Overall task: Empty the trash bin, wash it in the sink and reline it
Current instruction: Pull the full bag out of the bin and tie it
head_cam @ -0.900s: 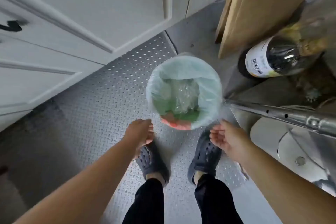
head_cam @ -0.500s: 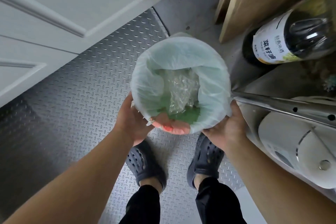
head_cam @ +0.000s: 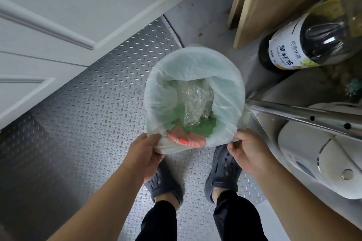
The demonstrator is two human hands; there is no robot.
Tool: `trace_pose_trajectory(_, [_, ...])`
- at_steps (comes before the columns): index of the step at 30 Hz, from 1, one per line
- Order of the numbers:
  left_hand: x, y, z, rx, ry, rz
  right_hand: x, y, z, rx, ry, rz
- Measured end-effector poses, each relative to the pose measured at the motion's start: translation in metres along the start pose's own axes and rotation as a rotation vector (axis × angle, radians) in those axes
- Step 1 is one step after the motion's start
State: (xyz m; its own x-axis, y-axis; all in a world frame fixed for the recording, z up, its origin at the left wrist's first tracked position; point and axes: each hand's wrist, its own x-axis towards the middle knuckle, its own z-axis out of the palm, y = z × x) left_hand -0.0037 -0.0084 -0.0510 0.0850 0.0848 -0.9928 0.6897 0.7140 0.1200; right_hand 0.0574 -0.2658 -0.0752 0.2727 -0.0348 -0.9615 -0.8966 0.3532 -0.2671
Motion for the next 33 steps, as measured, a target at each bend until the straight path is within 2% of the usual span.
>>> trace_pose_trajectory(5, [-0.019, 0.003, 0.009, -0.060, 0.056, -0.014, -0.015, -0.007, 0.000, -0.162, 0.093, -0.102])
trace_pose_trajectory(10, [-0.032, 0.028, 0.009, -0.069, 0.025, 0.065, -0.031, -0.033, 0.005, -0.282, 0.080, -0.232])
trace_pose_trajectory(13, [-0.038, 0.054, 0.005, 0.120, -0.079, 0.120, -0.034, -0.058, 0.012, -0.315, 0.085, -0.279])
trace_pose_trajectory(16, [-0.031, 0.080, 0.005, 0.390, -0.027, 0.130, -0.024, -0.084, 0.023, -0.370, 0.149, -0.233])
trace_pose_trajectory(19, [-0.010, 0.103, 0.011, 0.463, 0.096, 0.132, -0.009, -0.108, 0.045, -0.423, 0.240, -0.186])
trace_pose_trajectory(21, [0.005, 0.114, 0.017, 0.420, 0.073, 0.038, 0.002, -0.121, 0.059, -0.472, 0.251, -0.176])
trace_pose_trajectory(25, [0.022, 0.125, 0.035, 0.315, -0.163, -0.150, 0.025, -0.132, 0.074, -0.701, 0.241, -0.185])
trace_pose_trajectory(28, [0.033, 0.134, 0.046, 0.364, -0.150, -0.083, 0.039, -0.137, 0.078, -0.699, 0.201, -0.150])
trace_pose_trajectory(33, [0.038, 0.150, 0.057, 0.441, -0.124, 0.032, 0.053, -0.138, 0.077, -0.682, 0.000, -0.071])
